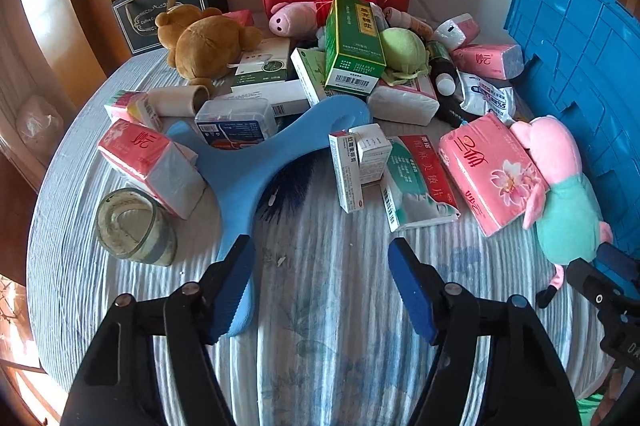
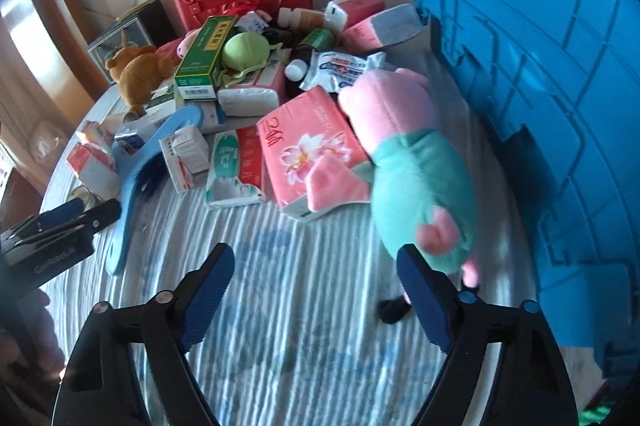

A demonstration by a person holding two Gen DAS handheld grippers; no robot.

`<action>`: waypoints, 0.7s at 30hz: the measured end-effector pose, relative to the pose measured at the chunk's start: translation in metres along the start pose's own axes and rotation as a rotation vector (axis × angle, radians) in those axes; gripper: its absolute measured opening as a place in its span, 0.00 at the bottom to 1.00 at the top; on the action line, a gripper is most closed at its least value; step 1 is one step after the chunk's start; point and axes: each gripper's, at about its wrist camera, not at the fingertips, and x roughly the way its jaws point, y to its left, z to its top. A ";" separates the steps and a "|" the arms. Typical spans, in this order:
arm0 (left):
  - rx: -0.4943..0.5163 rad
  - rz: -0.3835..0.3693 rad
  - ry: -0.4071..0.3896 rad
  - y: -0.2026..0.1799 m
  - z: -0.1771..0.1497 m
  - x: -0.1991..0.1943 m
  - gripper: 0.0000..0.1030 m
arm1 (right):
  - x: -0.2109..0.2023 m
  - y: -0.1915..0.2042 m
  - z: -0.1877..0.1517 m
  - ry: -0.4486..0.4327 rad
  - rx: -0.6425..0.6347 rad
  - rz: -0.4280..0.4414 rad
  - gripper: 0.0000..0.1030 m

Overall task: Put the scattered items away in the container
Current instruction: 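Move both tools toward the pile of boxes on the table, then grasp the white-red ointment box with the left tool while the right tool grasps the green-red medicine box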

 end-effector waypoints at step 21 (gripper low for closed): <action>0.114 -0.086 0.070 0.014 0.023 0.101 0.17 | 0.116 0.076 0.048 0.114 -0.051 0.110 0.63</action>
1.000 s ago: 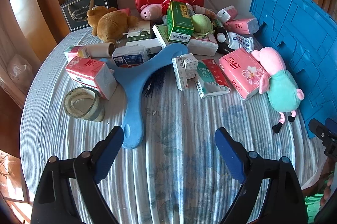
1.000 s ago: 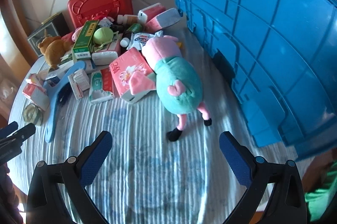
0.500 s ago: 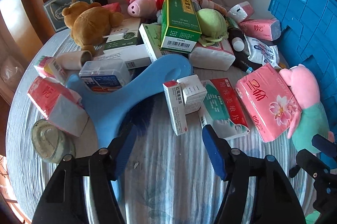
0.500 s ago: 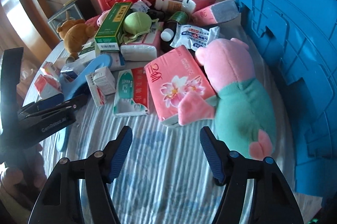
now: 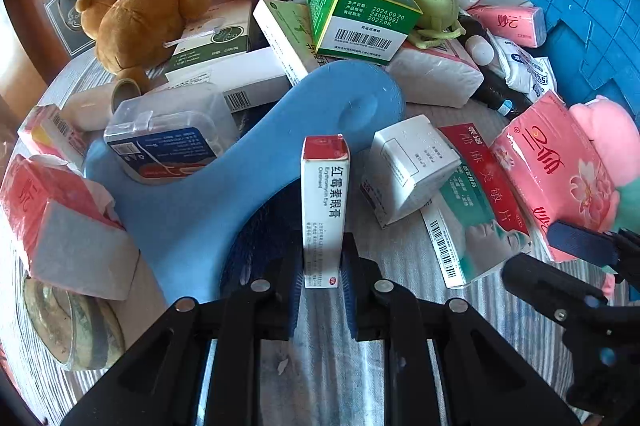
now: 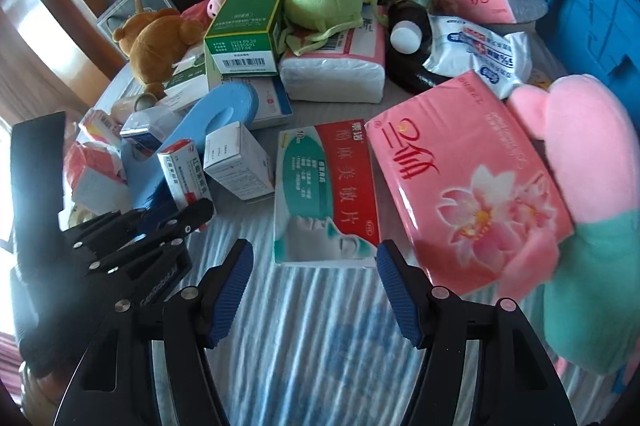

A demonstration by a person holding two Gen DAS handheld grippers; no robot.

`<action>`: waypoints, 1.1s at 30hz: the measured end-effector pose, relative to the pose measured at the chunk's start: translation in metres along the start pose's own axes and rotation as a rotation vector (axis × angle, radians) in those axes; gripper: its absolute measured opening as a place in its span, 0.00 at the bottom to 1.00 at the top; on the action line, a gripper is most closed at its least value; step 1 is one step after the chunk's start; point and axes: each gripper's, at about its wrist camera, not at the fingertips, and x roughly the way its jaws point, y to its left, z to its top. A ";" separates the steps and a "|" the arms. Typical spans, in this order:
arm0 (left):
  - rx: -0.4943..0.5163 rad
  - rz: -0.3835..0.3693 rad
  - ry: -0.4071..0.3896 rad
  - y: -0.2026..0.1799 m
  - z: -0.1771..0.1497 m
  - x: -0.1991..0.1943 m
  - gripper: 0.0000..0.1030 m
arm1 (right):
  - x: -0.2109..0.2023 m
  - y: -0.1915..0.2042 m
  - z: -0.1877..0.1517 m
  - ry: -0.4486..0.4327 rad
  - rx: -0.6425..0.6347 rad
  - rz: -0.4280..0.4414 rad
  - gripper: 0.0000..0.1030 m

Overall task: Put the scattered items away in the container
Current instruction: 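Grasp the white-red ointment box with the left tool while the right tool grasps the green-red medicine box, then lift both held boxes and carry them over the blue bin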

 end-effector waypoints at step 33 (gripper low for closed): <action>-0.011 0.043 -0.139 -0.008 -0.008 -0.090 0.16 | -0.062 0.008 0.004 -0.103 -0.139 -0.045 0.70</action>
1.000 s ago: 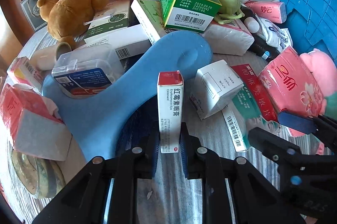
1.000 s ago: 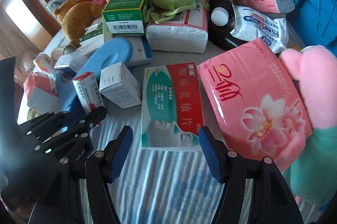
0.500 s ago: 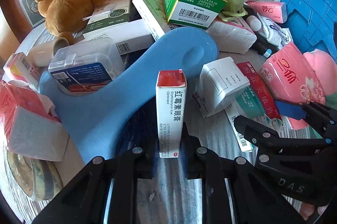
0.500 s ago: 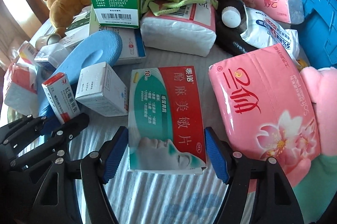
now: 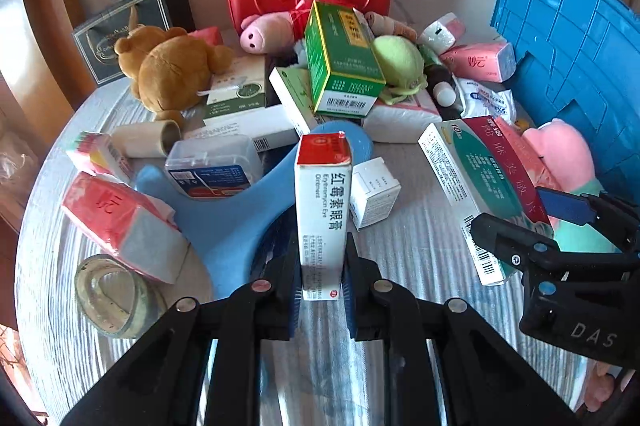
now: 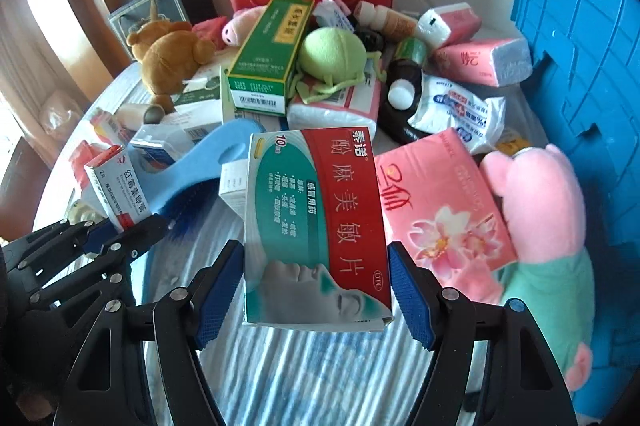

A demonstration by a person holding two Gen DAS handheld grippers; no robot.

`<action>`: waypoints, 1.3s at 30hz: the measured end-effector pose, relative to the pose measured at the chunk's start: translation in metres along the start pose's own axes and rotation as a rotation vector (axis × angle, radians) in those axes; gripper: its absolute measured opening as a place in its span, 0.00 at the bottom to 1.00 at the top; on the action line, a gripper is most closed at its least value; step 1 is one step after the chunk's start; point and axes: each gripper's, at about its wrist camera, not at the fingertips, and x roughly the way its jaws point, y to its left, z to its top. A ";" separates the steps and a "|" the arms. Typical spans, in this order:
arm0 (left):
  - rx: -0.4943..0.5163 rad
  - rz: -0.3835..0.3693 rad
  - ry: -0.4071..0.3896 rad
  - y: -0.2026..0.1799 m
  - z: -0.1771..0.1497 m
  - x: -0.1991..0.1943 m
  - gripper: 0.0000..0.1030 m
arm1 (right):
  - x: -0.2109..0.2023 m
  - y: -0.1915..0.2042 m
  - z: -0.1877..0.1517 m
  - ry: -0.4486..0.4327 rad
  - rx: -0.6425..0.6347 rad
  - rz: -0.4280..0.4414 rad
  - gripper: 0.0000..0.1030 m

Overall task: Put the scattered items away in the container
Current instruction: 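Lift both held boxes and carry them over the blue bin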

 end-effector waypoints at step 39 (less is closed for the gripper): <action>0.124 -0.043 -0.432 -0.205 0.072 -0.235 0.16 | -0.323 -0.130 0.024 -0.536 -0.092 -0.283 0.70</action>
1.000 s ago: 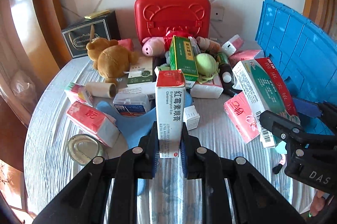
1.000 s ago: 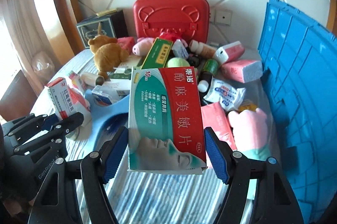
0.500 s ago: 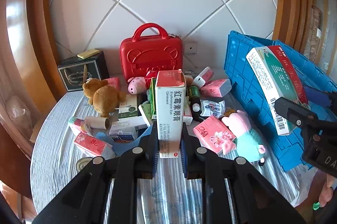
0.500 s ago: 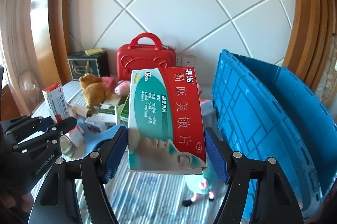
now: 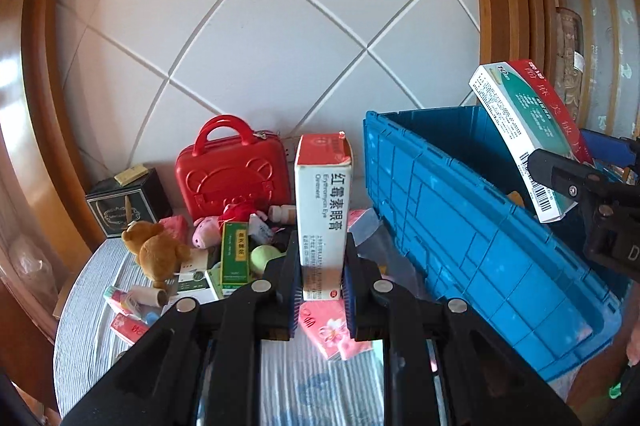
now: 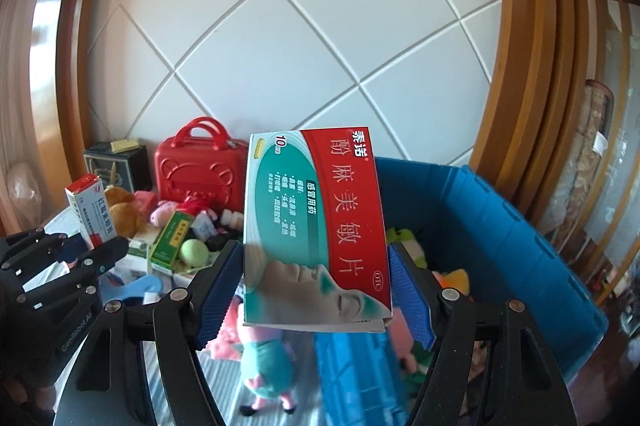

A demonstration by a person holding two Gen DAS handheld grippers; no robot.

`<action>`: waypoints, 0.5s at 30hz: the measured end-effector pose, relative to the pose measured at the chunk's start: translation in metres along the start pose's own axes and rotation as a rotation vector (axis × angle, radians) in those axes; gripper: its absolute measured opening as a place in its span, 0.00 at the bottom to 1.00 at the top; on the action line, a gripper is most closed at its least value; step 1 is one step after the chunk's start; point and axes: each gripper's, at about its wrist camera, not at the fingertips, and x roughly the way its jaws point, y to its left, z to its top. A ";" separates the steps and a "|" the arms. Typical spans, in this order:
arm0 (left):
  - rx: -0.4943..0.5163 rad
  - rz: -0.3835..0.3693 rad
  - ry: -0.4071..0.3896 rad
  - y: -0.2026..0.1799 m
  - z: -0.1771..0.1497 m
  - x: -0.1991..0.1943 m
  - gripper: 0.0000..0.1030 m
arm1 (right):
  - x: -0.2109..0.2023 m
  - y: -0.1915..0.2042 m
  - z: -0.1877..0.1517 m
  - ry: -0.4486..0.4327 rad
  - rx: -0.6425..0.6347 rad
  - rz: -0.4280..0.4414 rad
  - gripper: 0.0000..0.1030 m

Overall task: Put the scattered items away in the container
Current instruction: 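Lift both held boxes and carry them over the blue bin, then open both tools to drop the boxes into the blue bin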

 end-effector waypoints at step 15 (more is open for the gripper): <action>-0.033 -0.150 0.417 -0.199 0.120 0.124 0.16 | 0.139 -0.225 0.020 0.284 -0.069 0.060 0.70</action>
